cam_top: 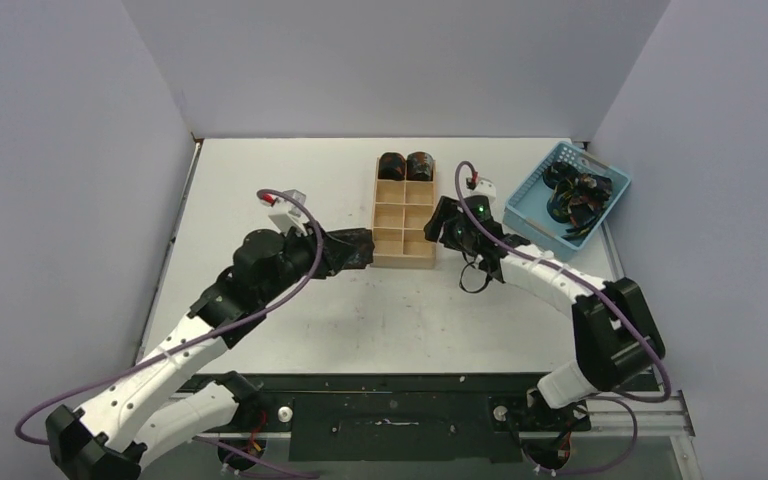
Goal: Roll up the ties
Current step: Pick up the tie at the center of the board, then move the tie to the center of the board.
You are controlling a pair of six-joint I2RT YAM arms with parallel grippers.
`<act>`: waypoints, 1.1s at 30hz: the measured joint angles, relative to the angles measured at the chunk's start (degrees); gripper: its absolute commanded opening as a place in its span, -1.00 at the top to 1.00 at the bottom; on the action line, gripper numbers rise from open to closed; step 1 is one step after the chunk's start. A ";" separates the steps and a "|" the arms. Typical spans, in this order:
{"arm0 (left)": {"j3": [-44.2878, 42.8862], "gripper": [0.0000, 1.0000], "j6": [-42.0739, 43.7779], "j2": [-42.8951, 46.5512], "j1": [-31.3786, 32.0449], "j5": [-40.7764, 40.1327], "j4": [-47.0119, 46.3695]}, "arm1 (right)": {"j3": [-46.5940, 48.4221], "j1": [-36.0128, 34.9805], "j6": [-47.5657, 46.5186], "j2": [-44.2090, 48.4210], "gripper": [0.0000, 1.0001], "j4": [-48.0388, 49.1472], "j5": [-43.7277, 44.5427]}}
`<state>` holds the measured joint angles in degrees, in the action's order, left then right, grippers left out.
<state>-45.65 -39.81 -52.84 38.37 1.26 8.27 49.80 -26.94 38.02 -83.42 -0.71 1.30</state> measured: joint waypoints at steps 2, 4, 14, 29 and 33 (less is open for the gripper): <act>0.00 1.00 0.26 3.91 -0.26 -2.14 2.32 | 2.62 0.57 -0.02 -4.63 -0.24 0.66 0.28; 0.00 1.00 0.50 6.43 -0.35 -3.45 3.89 | 4.33 0.72 -0.17 -8.09 -0.18 1.38 0.44; 0.00 1.00 1.77 10.05 -0.59 -5.51 8.92 | 5.51 0.59 -1.55 -18.34 0.42 1.40 -2.21; -0.48 1.00 2.95 5.20 -0.61 -3.54 9.07 | -4.15 -4.55 -2.86 -11.85 0.89 5.57 -0.96; -1.11 1.00 2.99 4.04 -0.61 -2.84 9.07 | -6.80 -7.17 -3.02 -8.81 0.89 4.48 -0.66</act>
<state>-46.76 -36.82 -48.80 37.76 -1.58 17.34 43.00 -34.11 35.00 -92.23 3.77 0.64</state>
